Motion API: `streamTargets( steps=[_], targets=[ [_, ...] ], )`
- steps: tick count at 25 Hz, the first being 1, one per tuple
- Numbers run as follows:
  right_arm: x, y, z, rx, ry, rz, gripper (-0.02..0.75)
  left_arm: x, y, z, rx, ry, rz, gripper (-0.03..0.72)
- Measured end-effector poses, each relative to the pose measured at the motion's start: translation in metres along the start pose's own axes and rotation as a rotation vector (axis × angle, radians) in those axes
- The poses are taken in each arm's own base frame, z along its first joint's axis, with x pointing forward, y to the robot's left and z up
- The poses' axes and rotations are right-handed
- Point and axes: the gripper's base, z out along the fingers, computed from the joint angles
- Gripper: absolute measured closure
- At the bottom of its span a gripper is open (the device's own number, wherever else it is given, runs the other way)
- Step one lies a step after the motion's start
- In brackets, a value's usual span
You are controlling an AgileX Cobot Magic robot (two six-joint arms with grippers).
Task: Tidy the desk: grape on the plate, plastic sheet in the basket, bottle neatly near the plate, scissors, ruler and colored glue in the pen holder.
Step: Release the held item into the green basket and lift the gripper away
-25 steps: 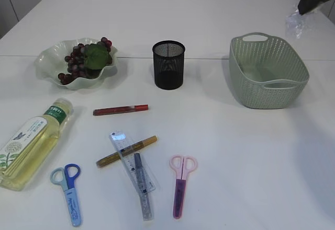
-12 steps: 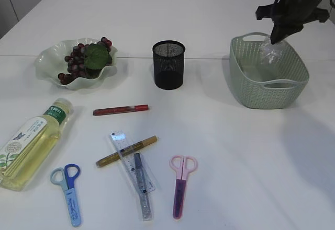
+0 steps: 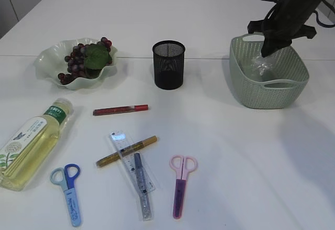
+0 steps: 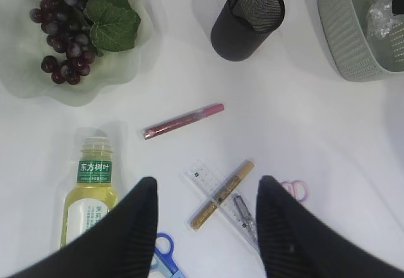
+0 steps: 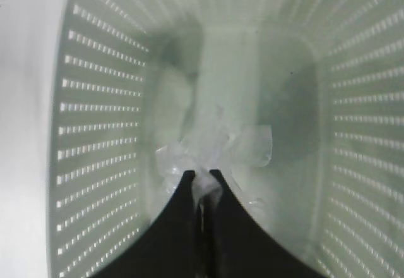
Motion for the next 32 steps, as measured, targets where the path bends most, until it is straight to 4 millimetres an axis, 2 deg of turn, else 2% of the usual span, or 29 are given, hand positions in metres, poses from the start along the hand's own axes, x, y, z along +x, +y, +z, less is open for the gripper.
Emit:
streamTargets(
  steps=[6,8,10,14,17,22,28,32],
  targets=[
    [-0.001,0.000,-0.002,-0.002,0.001,0.000,0.719,0.000,0.000,0.000,0.000,0.000,0.000,0.316],
    [0.000,0.001,-0.002,-0.002,0.003,0.008,0.677,0.000,0.000,0.000,0.000,0.000,0.000,0.316],
    [0.000,0.001,-0.002,-0.002,0.005,0.043,0.566,0.000,0.000,0.000,0.000,0.000,0.000,0.316],
    [0.001,0.001,-0.002,-0.002,0.015,0.069,0.283,0.000,0.000,0.000,0.000,0.000,0.000,0.316],
    [0.001,0.001,-0.002,-0.004,0.017,0.072,0.192,0.000,0.000,0.000,0.000,0.000,0.000,0.316],
    [0.001,0.001,-0.004,-0.004,0.028,0.073,0.167,0.000,0.000,0.000,0.000,0.000,0.000,0.316],
    [-0.008,0.003,-0.023,-0.007,-0.035,0.047,0.164,0.000,0.000,0.000,0.000,0.000,0.000,0.316],
    [-0.011,0.006,-0.056,0.002,-0.091,0.023,0.164,0.000,0.000,0.000,0.000,0.000,0.000,0.316]
  ],
)
